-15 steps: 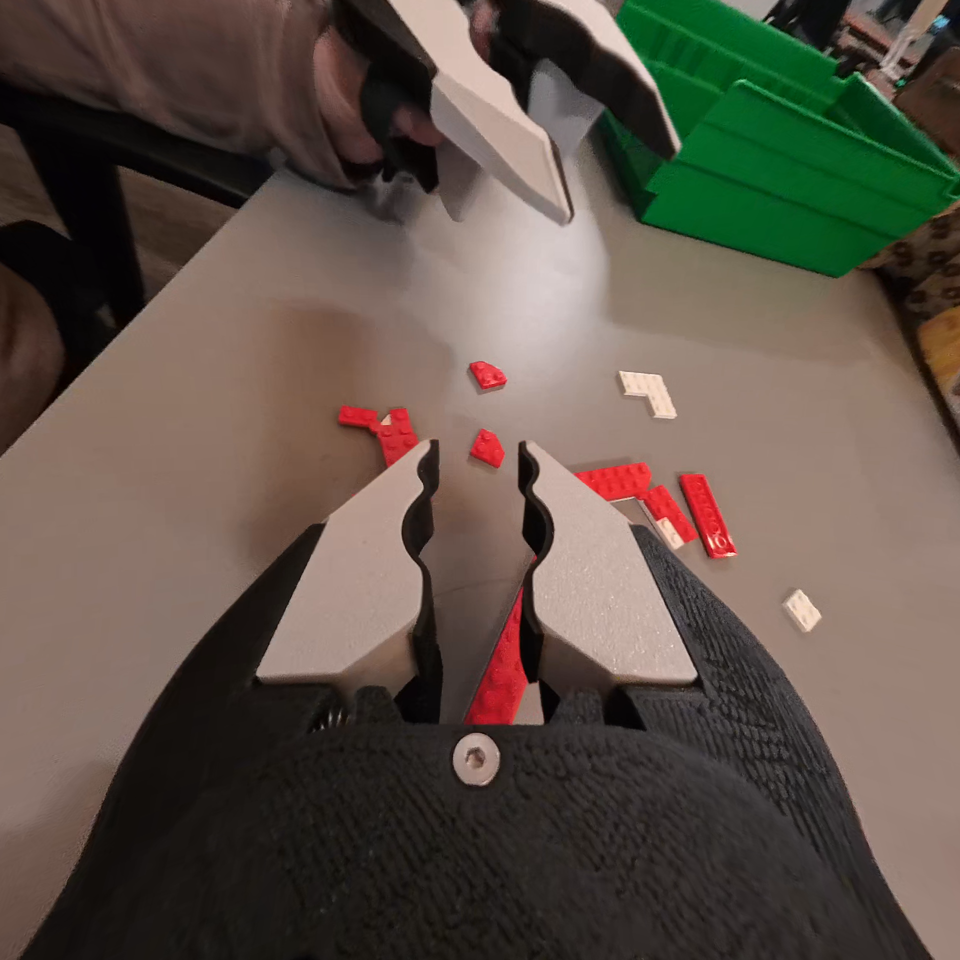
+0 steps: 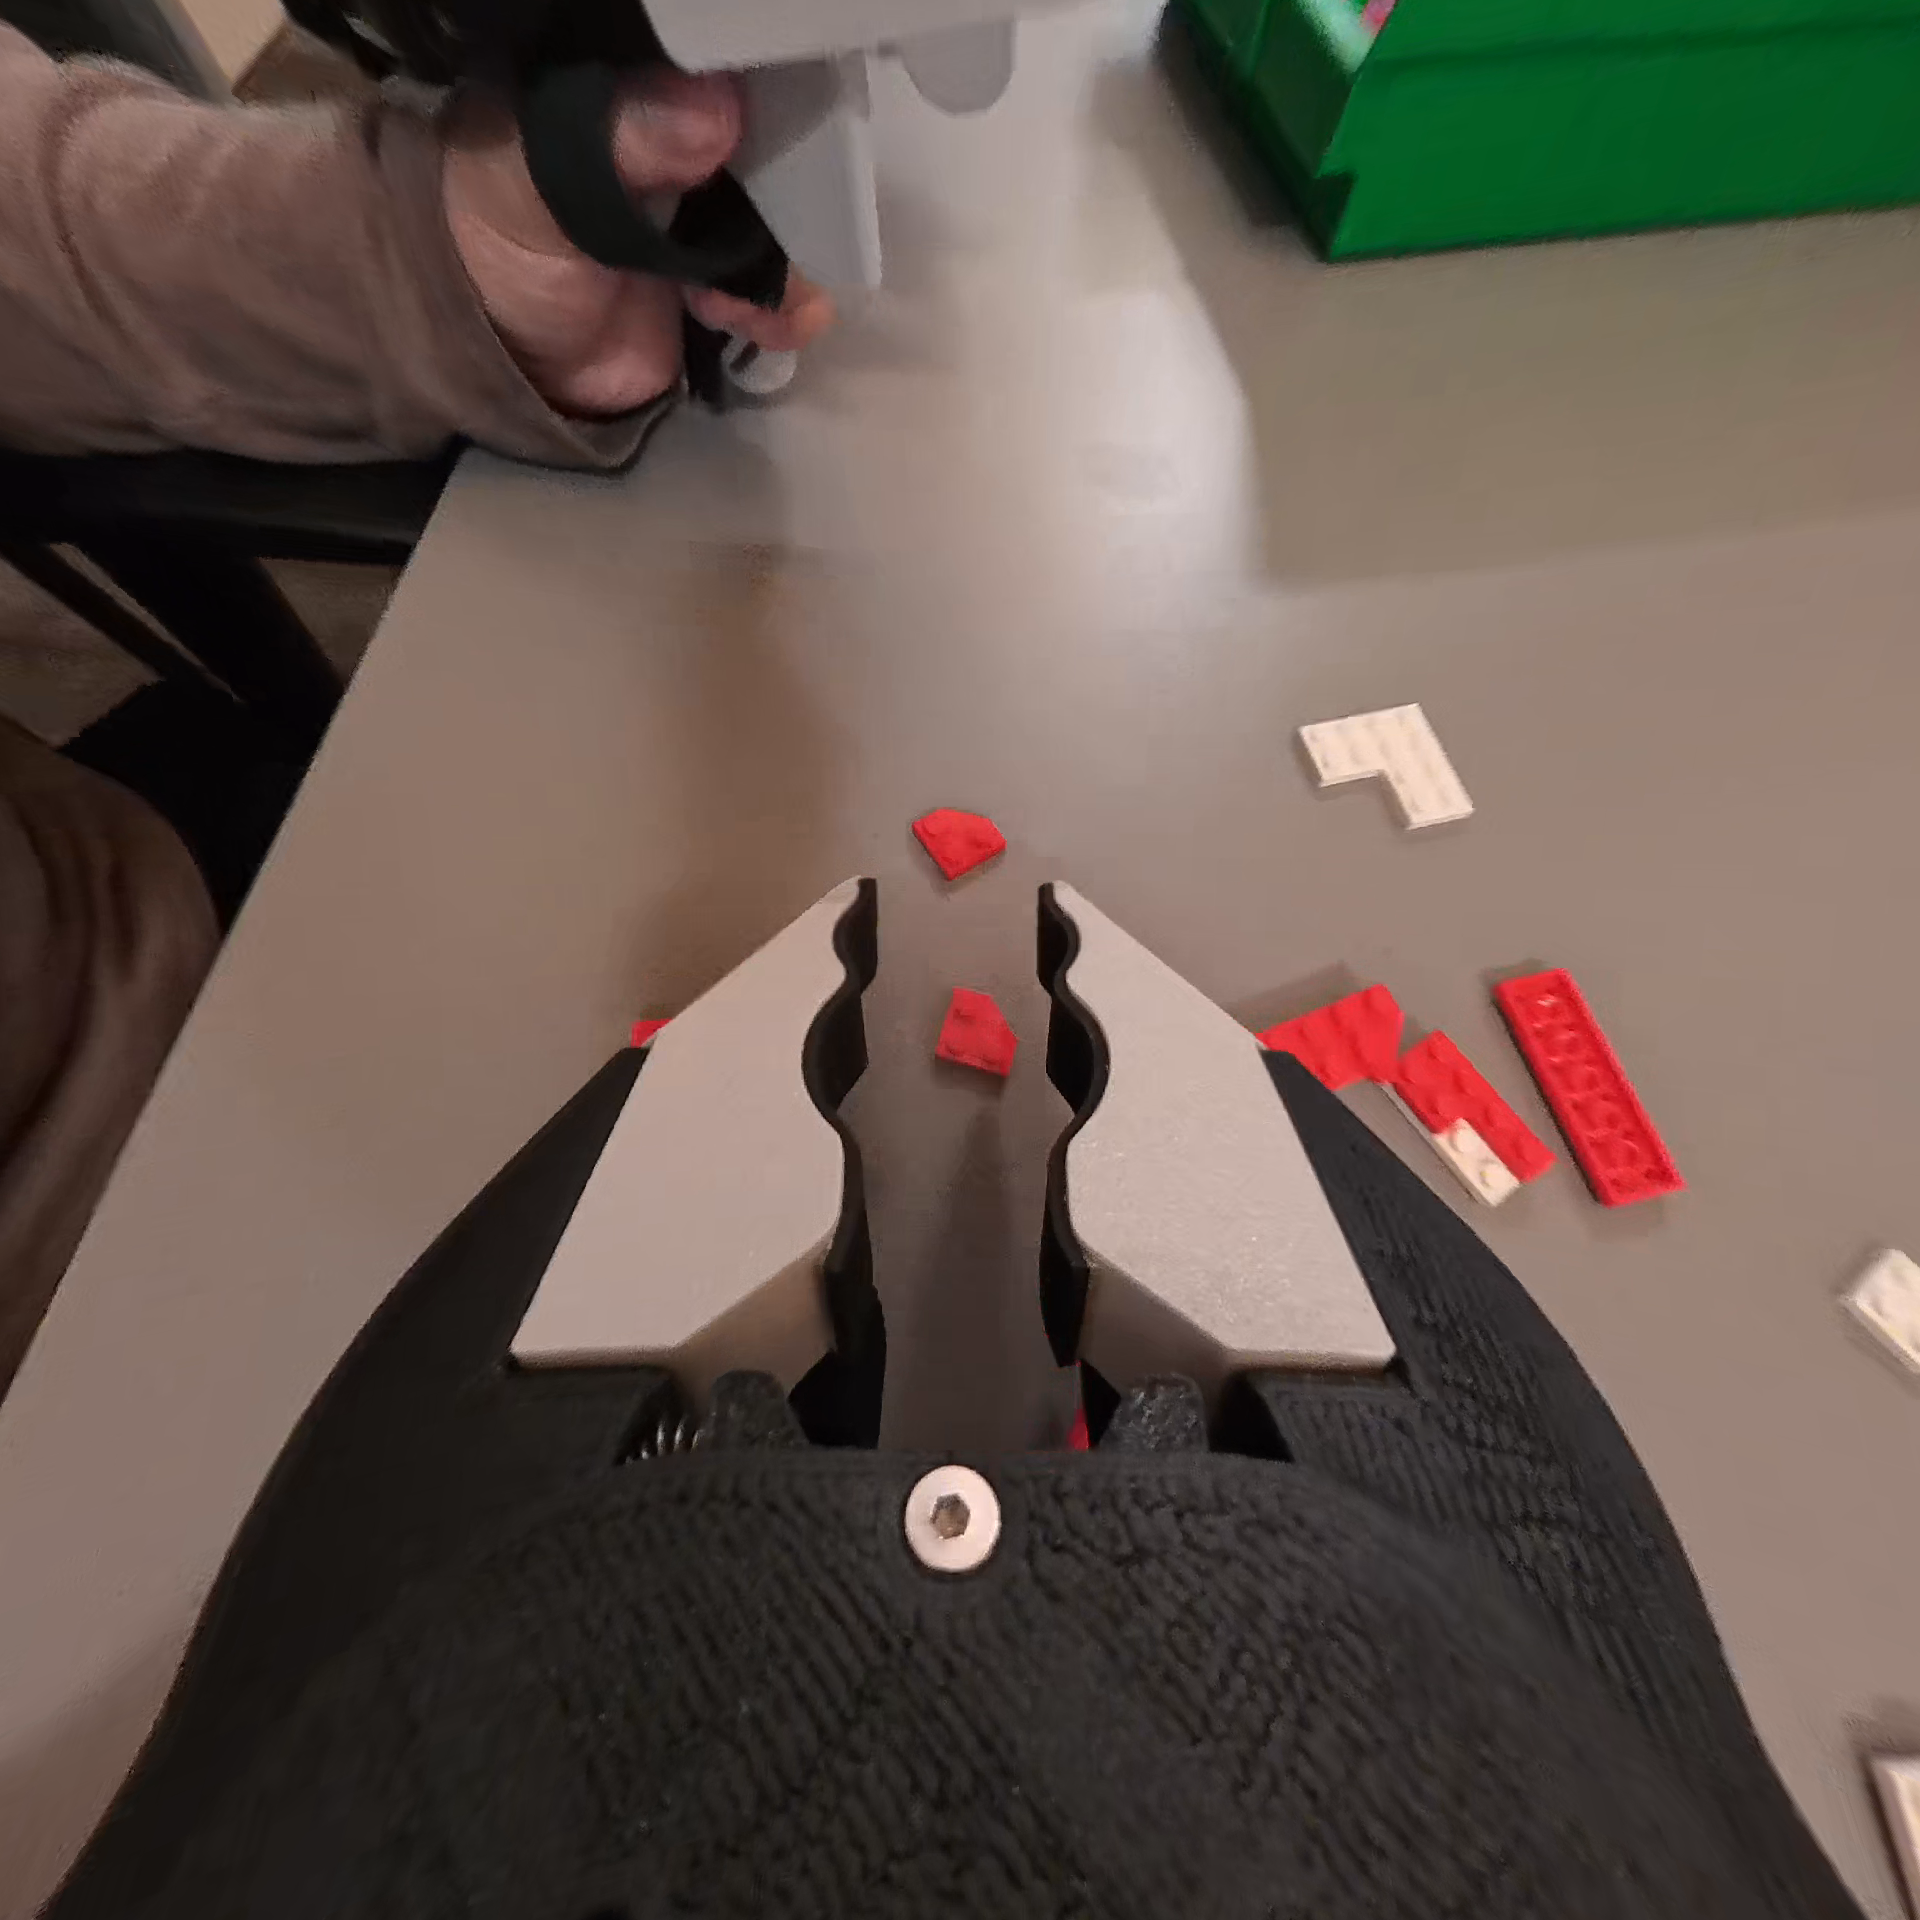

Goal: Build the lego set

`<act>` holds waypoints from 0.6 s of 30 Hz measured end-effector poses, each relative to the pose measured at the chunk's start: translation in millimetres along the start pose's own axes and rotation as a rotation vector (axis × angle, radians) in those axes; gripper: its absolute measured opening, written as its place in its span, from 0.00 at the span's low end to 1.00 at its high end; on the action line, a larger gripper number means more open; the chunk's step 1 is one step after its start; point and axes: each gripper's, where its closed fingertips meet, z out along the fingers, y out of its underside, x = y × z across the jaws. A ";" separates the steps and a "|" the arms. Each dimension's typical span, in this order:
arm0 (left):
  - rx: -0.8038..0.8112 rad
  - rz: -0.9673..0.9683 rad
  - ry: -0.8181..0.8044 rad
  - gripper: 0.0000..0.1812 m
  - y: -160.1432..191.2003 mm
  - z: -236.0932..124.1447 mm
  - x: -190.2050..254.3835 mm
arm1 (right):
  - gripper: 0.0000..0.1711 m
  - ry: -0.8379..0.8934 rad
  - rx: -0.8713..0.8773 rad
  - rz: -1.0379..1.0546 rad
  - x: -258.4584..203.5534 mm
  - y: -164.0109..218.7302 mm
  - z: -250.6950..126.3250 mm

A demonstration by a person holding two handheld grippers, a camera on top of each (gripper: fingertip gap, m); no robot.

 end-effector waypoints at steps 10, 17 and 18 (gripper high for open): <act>-0.056 -0.005 0.047 0.24 12.4 5.5 7.9 | 0.17 0.007 -0.160 0.041 0.8 7.2 30.5; -0.075 0.005 0.062 0.24 16.3 7.2 11.2 | 0.13 0.010 -0.184 0.030 1.5 7.5 35.0; -0.077 0.005 0.063 0.24 16.6 7.4 11.3 | 0.11 0.009 -0.189 0.017 0.8 7.6 35.1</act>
